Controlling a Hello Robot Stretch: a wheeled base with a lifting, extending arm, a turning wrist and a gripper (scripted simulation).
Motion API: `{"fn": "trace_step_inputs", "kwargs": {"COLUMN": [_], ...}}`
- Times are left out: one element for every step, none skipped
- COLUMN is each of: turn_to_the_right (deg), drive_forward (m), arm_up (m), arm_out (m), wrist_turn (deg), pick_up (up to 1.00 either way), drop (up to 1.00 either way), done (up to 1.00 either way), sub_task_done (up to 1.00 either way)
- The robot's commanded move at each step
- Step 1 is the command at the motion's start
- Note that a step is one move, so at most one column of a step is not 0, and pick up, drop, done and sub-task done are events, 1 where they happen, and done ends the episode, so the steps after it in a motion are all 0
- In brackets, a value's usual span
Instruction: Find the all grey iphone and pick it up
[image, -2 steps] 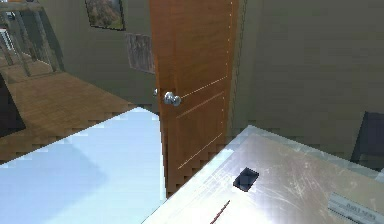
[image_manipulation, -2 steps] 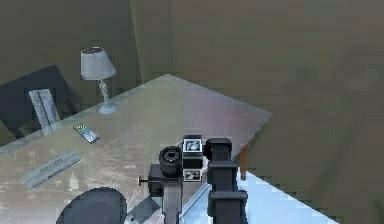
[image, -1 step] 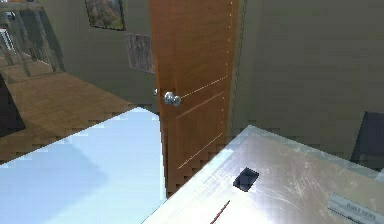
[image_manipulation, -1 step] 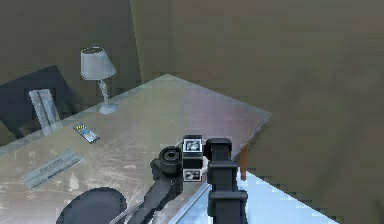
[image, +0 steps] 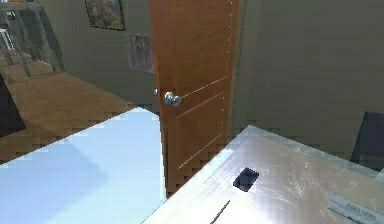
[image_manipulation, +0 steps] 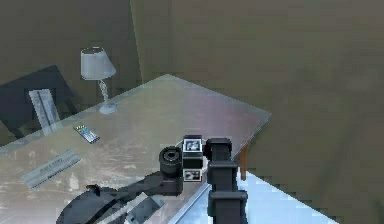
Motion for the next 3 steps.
{"fn": "trace_step_inputs", "kwargs": {"turn_to_the_right": [0.0,0.0,0.0], "drive_forward": [0.00,0.00,0.00], "arm_up": [0.00,-0.30,0.00], "arm_out": [0.00,0.00,0.00], "wrist_turn": [30.0,0.0,0.0], "pick_up": [0.00,0.00,1.00], "drop": [0.00,0.00,0.00], "done": [0.00,0.00,0.00], "sub_task_done": [0.00,0.00,0.00]}}
